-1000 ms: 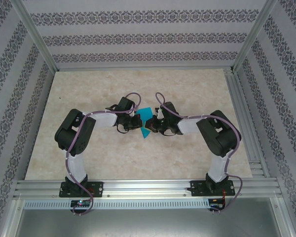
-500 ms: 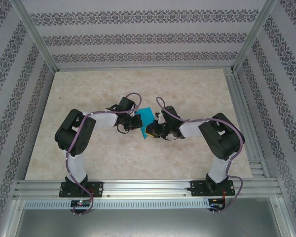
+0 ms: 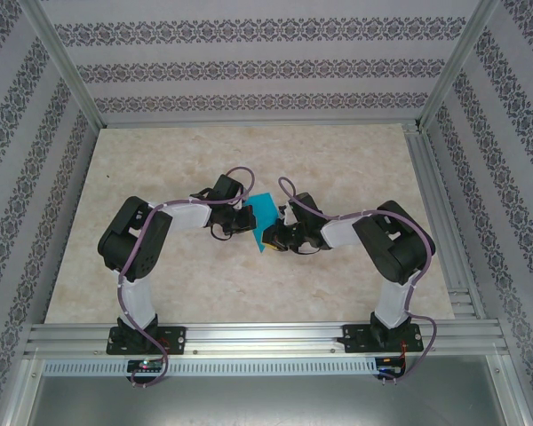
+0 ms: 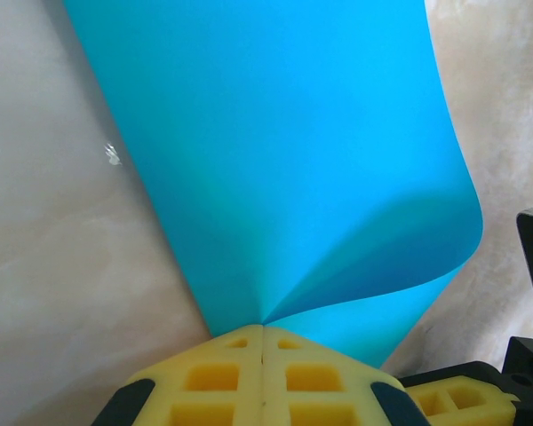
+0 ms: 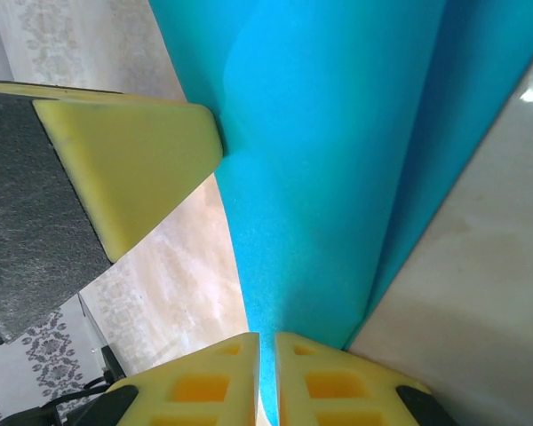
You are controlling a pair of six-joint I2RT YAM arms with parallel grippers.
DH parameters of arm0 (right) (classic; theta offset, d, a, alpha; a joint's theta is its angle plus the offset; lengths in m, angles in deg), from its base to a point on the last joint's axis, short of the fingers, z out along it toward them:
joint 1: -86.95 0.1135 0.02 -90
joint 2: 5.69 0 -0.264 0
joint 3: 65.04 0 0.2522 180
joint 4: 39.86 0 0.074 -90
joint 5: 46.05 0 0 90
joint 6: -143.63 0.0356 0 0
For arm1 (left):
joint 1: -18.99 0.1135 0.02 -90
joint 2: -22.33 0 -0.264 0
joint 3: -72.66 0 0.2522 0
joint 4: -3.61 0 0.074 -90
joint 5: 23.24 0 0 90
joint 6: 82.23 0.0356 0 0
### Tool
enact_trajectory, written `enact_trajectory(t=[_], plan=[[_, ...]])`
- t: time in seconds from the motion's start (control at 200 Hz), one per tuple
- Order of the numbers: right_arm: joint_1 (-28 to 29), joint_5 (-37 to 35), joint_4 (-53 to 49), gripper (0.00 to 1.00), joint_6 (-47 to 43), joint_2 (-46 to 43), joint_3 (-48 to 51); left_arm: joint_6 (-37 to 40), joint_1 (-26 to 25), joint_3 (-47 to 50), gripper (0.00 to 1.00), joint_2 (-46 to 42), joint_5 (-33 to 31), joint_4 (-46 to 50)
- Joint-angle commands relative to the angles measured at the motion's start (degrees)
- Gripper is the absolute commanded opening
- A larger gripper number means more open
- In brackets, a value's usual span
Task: Fold a paper plane with a square sheet of paper (pick it up from the middle)
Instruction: Third fold the triangle at the center of the table.
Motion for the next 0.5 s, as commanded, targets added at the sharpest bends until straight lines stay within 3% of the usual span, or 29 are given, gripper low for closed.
enact_trajectory(t=[0.0,0.23,0.495], plan=[[0.7,-0.1,-1.1,0.14,-1.5,-0.5,0.2,0.3,-0.4,1.4,0.00,-0.3,-3.1,3.3],[2.1,0.0,-2.6,0.14,-2.7,-4.1,0.6,-0.1,-0.5,1.8,0.00,-0.1,-3.0,2.6],[3.1,-1.8,-4.8,0.14,-3.1,-1.8,0.4,-0.2,-0.7,1.9,0.00,-0.1,-3.1,2.5]])
